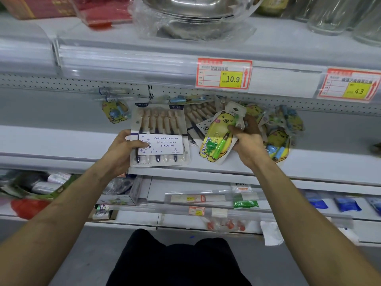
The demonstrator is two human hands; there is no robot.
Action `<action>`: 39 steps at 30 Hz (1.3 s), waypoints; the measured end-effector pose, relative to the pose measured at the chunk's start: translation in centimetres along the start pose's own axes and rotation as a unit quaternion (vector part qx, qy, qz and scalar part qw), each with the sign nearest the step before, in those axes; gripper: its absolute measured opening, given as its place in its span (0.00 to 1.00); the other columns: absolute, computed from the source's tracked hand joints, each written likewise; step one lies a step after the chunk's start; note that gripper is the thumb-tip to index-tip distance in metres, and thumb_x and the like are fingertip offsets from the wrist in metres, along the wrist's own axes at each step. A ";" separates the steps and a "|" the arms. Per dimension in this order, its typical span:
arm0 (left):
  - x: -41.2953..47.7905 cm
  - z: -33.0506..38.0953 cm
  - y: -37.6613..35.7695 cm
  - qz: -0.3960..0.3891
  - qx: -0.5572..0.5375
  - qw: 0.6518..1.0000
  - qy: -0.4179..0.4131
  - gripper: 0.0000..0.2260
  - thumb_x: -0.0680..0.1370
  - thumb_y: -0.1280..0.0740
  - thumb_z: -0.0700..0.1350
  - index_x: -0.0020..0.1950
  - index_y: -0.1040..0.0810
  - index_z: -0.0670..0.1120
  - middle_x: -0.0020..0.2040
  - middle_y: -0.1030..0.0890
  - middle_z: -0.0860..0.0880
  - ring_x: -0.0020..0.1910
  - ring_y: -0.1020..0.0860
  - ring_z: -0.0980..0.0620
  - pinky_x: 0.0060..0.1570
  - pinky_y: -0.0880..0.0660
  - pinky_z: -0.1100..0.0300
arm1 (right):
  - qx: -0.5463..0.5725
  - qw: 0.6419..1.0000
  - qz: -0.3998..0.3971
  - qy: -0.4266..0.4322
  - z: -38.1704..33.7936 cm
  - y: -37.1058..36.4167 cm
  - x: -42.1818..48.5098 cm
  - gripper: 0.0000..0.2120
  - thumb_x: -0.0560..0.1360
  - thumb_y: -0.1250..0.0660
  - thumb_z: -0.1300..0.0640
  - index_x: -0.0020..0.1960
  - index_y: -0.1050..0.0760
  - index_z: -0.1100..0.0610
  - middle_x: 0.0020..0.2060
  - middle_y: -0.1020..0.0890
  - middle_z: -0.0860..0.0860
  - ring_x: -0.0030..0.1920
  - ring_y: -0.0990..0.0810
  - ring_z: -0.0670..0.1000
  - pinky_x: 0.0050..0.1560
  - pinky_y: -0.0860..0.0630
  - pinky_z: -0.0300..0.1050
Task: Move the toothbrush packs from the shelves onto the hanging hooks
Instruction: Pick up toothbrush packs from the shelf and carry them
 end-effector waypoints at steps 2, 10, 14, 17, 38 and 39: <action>-0.8 0.1 -0.3 0.006 -0.012 1.000 -0.003 0.22 0.76 0.27 0.30 0.63 0.29 0.46 0.57 0.16 0.36 0.54 0.14 0.38 0.46 0.15 0.43 | -0.020 1.000 -0.001 0.014 0.0 -0.1 -0.3 0.23 0.79 0.32 0.71 0.69 0.25 0.52 0.60 0.15 0.54 0.61 0.16 0.60 0.63 0.22 0.72; -5.3 -0.7 0.2 0.032 -0.042 0.999 -0.011 0.32 0.75 0.29 0.26 0.73 0.32 0.50 0.57 0.14 0.40 0.54 0.14 0.40 0.44 0.15 0.44 | -0.051 0.995 -0.087 -0.012 -0.5 0.4 -2.7 0.33 0.78 0.35 0.75 0.77 0.35 0.52 0.66 0.18 0.59 0.66 0.18 0.61 0.66 0.21 0.64; -8.1 -1.8 0.8 0.055 -0.053 0.997 -0.005 0.30 0.76 0.30 0.27 0.72 0.30 0.51 0.56 0.13 0.41 0.56 0.14 0.41 0.49 0.15 0.45 | -0.058 0.990 -0.105 -0.071 -0.2 0.6 -4.6 0.24 0.75 0.31 0.75 0.68 0.31 0.61 0.63 0.18 0.62 0.62 0.17 0.62 0.66 0.23 0.69; -9.7 -2.7 1.2 0.073 -0.070 0.995 0.001 0.26 0.77 0.30 0.30 0.71 0.30 0.49 0.63 0.17 0.36 0.61 0.17 0.37 0.59 0.19 0.37 | -0.070 0.987 -0.104 -0.100 -0.4 0.7 -6.4 0.21 0.75 0.29 0.74 0.63 0.28 0.59 0.61 0.17 0.63 0.56 0.15 0.60 0.59 0.19 0.66; -16.7 -9.0 -12.4 -0.165 0.036 0.986 -0.011 0.17 0.75 0.29 0.30 0.57 0.24 0.47 0.61 0.16 0.43 0.62 0.18 0.44 0.63 0.21 0.44 | -0.104 0.961 0.253 -0.032 -2.0 17.5 -28.3 0.15 0.81 0.33 0.62 0.63 0.31 0.49 0.55 0.17 0.52 0.49 0.16 0.48 0.48 0.18 0.48; -17.4 -9.6 -14.8 -0.178 0.047 0.983 -0.014 0.17 0.76 0.29 0.30 0.58 0.24 0.47 0.60 0.16 0.44 0.59 0.17 0.47 0.59 0.20 0.49 | -0.089 0.956 0.278 -0.033 -2.3 19.6 -29.3 0.15 0.81 0.34 0.62 0.63 0.32 0.50 0.54 0.18 0.51 0.47 0.16 0.46 0.46 0.19 0.45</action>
Point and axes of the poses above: each hand's wrist, its own x-axis towards the middle knuckle, its own y-axis out of the back of the hand, z = x × y, the point moved 1 cm from there along x, towards the middle knuckle
